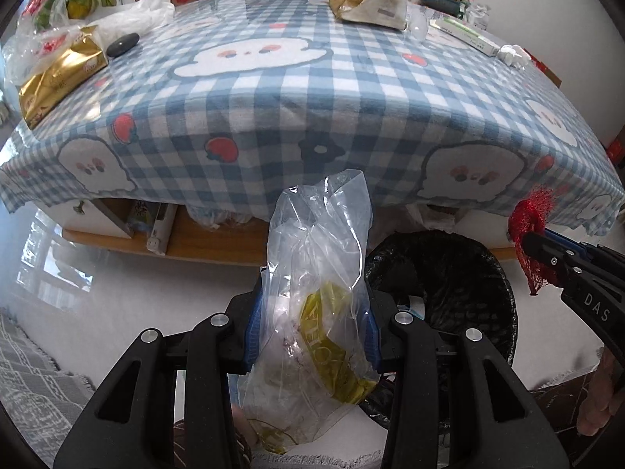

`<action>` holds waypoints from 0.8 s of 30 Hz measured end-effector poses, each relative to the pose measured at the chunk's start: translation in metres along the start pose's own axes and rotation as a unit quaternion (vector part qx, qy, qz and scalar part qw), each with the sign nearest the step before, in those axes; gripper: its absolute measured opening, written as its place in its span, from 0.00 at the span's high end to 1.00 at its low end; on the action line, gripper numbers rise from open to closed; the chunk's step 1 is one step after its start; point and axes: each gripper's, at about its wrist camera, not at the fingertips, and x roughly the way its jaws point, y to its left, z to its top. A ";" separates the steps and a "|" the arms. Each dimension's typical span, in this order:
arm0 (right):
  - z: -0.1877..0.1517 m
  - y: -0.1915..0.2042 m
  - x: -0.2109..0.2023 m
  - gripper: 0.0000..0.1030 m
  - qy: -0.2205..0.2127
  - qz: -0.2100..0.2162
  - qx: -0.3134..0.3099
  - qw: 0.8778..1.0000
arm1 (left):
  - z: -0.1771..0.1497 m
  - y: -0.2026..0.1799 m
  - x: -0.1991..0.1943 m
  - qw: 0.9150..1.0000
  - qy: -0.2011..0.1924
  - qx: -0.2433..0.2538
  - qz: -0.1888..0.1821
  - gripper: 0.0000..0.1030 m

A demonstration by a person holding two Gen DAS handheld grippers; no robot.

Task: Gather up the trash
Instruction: 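Lower the red net into the bin and open the right tool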

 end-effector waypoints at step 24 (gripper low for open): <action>-0.034 -0.001 0.055 0.67 0.050 -0.017 0.000 0.999 | -0.022 -0.001 0.041 0.999 0.035 -0.006 0.008 0.61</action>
